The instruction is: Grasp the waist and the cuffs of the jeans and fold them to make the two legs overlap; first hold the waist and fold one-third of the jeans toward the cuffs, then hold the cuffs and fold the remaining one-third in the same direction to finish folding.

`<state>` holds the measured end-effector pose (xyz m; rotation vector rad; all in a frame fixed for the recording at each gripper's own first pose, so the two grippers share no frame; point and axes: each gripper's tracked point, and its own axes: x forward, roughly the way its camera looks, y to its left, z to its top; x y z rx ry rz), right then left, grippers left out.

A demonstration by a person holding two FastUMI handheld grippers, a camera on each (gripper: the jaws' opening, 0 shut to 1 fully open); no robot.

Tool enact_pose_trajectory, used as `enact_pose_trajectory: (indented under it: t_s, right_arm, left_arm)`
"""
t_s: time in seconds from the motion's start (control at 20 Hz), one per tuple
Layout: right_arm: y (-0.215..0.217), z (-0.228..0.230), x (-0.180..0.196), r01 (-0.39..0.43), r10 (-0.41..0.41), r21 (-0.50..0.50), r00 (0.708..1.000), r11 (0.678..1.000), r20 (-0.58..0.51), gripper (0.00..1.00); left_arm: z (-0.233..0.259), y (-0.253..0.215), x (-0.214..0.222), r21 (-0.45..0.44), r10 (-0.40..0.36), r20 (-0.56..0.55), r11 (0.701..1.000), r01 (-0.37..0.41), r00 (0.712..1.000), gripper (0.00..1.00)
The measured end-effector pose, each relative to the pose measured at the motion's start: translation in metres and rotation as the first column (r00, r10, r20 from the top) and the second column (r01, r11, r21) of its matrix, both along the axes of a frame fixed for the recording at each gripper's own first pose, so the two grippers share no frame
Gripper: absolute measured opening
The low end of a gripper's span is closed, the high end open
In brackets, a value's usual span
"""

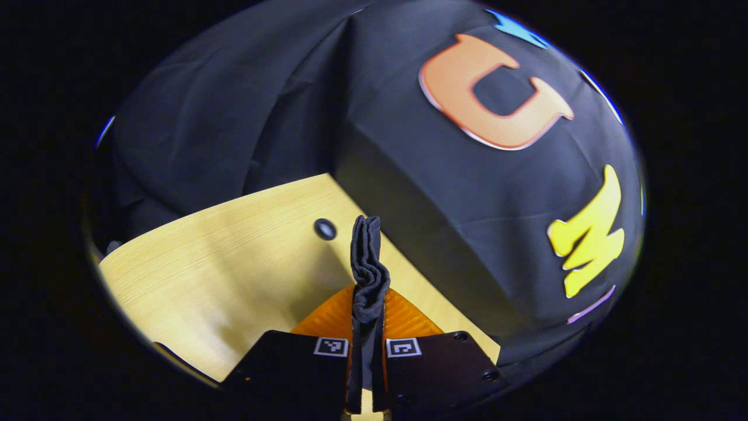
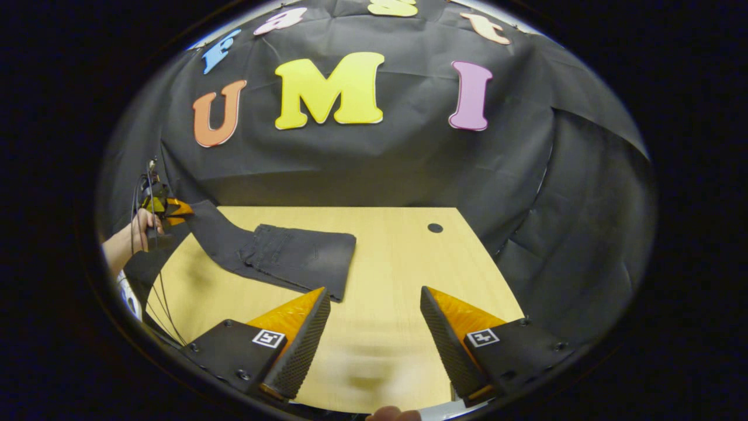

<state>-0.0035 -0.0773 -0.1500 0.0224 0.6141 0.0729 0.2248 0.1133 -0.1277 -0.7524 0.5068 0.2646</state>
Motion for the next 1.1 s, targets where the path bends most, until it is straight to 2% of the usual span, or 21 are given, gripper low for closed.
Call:
enact_pose_trajectory:
  t_s: [0.15, 0.3, 0.45, 0.65, 0.75, 0.9, 0.95, 1.1]
  right_arm:
    - [-0.012, 0.006, -0.015, 0.022, -0.023, 0.032, 0.999, 0.999, 0.026, 0.96]
    - [-0.03, 0.008, -0.031, 0.055, -0.057, 0.03, 0.998, 0.998, 0.041, 0.94]
    - [-0.051, 0.002, -0.043, 0.105, -0.105, 0.018, 0.994, 0.994, 0.026, 0.96]
    - [-0.077, 0.002, -0.053, 0.167, -0.167, 0.006, 0.986, 0.986, 0.024, 0.94]
    - [-0.088, -0.002, -0.057, 0.186, -0.186, -0.007, 0.982, 0.983, 0.016, 0.94]
    - [-0.1, -0.012, -0.059, 0.213, -0.213, -0.007, 0.977, 0.977, -0.017, 0.94]
    - [-0.102, -0.016, -0.059, 0.217, -0.217, -0.01, 0.976, 0.976, -0.029, 0.96]
    - [-0.108, -0.022, -0.056, 0.213, -0.214, -0.026, 0.975, 0.977, -0.051, 0.94]
  left_arm:
    - [0.035, -0.064, 0.004, 0.041, -0.102, 0.077, 0.994, 0.099, 0.992, 0.1]
    - [0.057, -0.136, 0.006, 0.094, -0.227, 0.123, 0.972, 0.216, 0.966, 0.1]
    - [0.058, -0.204, -0.002, 0.13, -0.339, 0.131, 0.938, 0.322, 0.932, 0.1]
    - [0.024, -0.273, -0.018, 0.18, -0.468, 0.061, 0.874, 0.451, 0.882, 0.1]
    - [0.005, -0.297, -0.017, 0.219, -0.506, 0.022, 0.844, 0.49, 0.862, 0.1]
    - [-0.034, -0.321, -0.018, 0.247, -0.535, -0.031, 0.815, 0.525, 0.844, 0.1]
    - [-0.046, -0.328, -0.019, 0.248, -0.543, -0.054, 0.806, 0.538, 0.838, 0.1]
    - [-0.084, -0.35, -0.023, 0.249, -0.543, -0.127, 0.793, 0.557, 0.83, 0.1]
